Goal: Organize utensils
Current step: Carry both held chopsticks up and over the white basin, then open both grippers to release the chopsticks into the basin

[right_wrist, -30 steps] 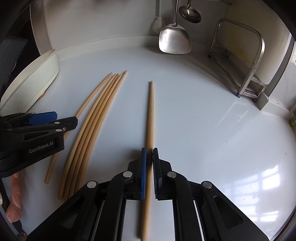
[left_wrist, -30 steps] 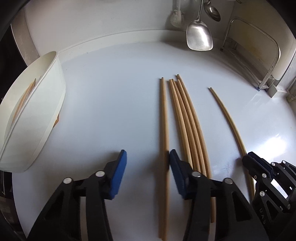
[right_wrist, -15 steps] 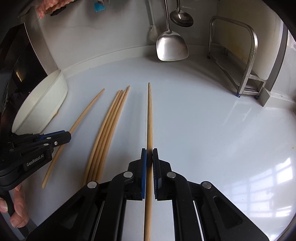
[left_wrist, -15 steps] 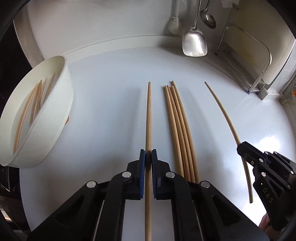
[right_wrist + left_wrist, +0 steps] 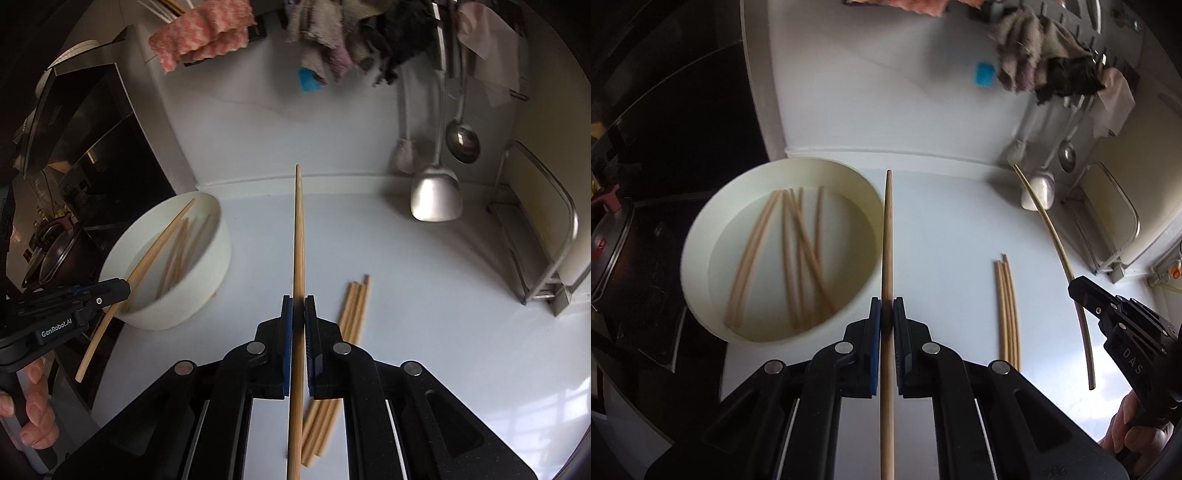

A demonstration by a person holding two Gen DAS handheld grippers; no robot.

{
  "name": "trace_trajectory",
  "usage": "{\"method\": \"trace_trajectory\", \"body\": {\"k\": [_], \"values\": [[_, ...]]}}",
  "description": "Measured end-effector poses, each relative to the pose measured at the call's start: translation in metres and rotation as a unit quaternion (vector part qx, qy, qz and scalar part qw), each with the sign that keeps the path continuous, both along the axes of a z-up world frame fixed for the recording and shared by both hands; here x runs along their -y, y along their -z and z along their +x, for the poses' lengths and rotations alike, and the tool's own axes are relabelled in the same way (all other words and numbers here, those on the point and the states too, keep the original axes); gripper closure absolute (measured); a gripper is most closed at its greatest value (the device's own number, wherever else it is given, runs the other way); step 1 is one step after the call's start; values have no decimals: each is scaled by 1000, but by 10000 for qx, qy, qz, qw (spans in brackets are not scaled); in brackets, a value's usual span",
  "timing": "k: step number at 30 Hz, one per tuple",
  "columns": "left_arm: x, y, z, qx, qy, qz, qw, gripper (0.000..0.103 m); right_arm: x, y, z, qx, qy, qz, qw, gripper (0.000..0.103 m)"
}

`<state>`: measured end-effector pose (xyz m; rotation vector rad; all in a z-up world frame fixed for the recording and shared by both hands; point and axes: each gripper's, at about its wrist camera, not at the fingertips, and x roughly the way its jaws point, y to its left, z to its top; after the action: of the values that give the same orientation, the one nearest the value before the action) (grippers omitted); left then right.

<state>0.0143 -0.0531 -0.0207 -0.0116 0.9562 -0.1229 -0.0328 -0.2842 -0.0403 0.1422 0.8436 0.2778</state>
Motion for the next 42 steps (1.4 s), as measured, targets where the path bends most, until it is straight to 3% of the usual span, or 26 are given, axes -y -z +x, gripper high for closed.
{"method": "trace_trajectory", "body": {"k": [9, 17, 30, 41, 42], "values": [[-122, -4, 66, 84, -231, -34, 9997, 96, -133, -1, 64, -292, -324, 331, 9985, 97], [-160, 38, 123, -407, -94, -204, 9989, 96, -214, 30, 114, -828, -357, 346, 9953, 97], [-164, 83, 155, -840, 117, -277, 9960, 96, -236, 76, 151, -1591, -240, 78, 9869, 97], [-161, 97, 164, -944, 130, -254, 9951, 95, -236, 84, 155, -1724, -196, 51, 9848, 96], [-162, 96, 163, -935, 130, -261, 9952, 90, -236, 83, 155, -1700, -190, 55, 9852, 89]]}}
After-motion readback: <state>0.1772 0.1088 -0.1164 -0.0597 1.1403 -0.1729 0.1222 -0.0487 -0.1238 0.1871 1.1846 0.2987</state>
